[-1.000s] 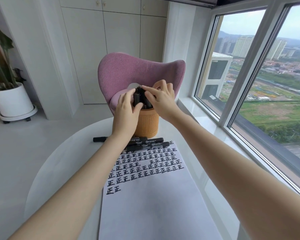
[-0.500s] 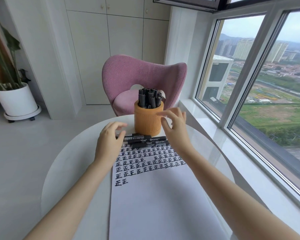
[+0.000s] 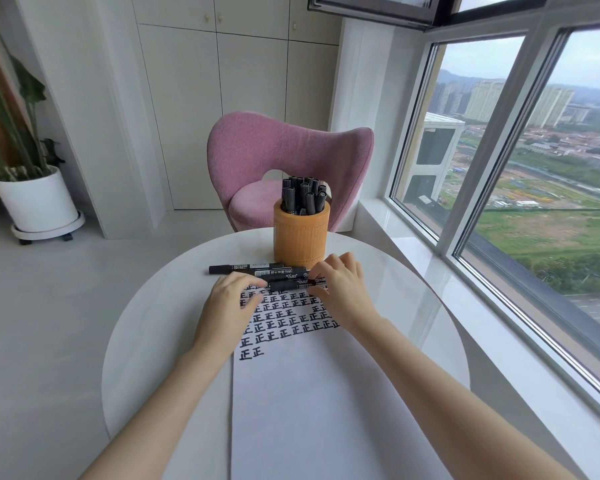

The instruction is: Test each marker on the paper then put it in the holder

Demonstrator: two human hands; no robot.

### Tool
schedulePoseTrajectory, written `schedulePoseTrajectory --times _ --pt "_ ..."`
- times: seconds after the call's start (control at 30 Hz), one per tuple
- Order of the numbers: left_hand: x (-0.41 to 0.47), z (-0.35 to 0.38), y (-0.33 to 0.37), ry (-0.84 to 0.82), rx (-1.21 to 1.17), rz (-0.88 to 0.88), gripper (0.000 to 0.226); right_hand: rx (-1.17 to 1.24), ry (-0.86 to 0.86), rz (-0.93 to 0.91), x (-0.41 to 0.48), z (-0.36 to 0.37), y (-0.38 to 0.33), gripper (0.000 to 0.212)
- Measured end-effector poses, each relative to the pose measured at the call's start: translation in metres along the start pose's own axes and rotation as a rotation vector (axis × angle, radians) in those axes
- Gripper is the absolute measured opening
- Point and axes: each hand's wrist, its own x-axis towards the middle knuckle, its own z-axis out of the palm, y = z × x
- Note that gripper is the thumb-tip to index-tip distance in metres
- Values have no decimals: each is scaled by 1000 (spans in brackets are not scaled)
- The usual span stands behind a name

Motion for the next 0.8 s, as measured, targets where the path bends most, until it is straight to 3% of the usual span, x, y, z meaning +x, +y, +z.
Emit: schedulePoseTrajectory --times 0.27,0.47,0.6,0.8 --pt "-4 -4 9 -3 -30 -6 18 -95 -96 -41 3 -3 -2 25" --pt "-8 -12 19 -38 65 164 43 85 1 -163 -15 -20 -20 19" --pt "-14 -18 27 -41 107 150 24 379 -67 -65 -28 -36 -34 10" --pt "-27 -23 34 -78 101 166 27 1151 -182 283 -38 -58 -37 9"
